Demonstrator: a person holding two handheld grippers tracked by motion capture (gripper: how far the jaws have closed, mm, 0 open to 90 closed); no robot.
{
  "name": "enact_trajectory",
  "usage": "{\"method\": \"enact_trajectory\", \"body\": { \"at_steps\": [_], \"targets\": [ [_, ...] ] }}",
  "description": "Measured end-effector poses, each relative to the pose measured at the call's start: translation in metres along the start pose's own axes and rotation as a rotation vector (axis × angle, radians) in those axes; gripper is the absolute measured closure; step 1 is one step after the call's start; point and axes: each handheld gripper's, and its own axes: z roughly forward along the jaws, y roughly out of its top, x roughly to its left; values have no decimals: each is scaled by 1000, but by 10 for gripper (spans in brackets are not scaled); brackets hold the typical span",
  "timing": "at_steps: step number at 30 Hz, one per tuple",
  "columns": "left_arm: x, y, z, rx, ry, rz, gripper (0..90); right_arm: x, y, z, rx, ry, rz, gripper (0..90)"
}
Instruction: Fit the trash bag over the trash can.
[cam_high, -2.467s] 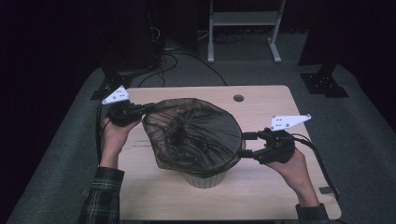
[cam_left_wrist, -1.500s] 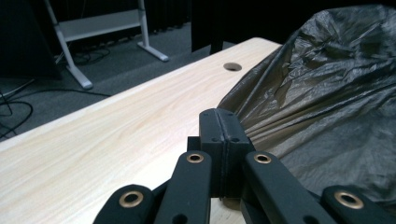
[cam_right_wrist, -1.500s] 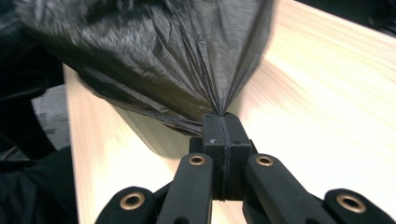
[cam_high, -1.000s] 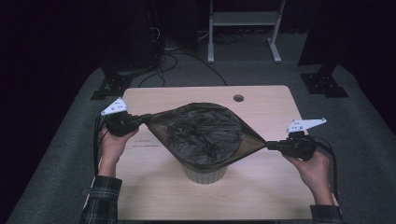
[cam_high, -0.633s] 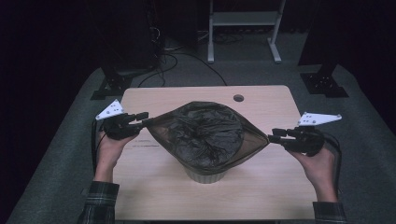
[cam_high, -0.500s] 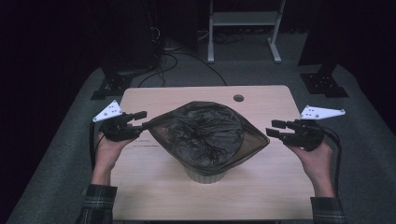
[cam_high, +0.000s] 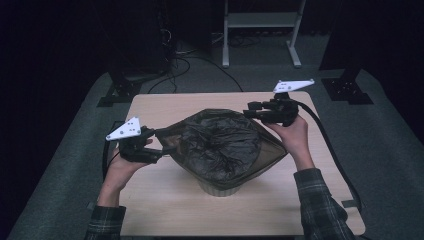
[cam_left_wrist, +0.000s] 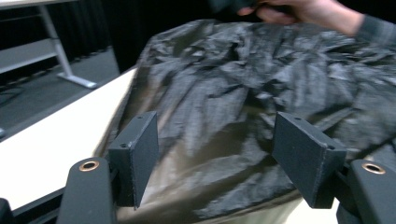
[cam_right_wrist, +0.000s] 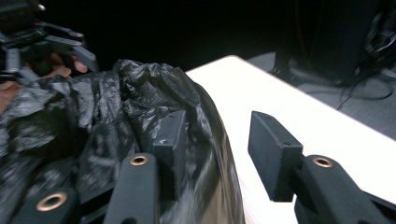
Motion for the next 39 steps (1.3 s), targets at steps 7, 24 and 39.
{"method": "enact_trajectory", "body": {
  "at_steps": [7, 24, 39],
  "targets": [
    [-7, -4, 4, 41, -65, 32, 533, -5, 3, 23, 63, 25, -2, 825],
    [-10, -10, 13, 78, -134, 26, 591, -33, -11, 22, 48, -214, 54, 738],
    [-22, -13, 33, 108, -142, 42, 186, -3, -26, -31, -38, -64, 25, 350]
  ]
}}
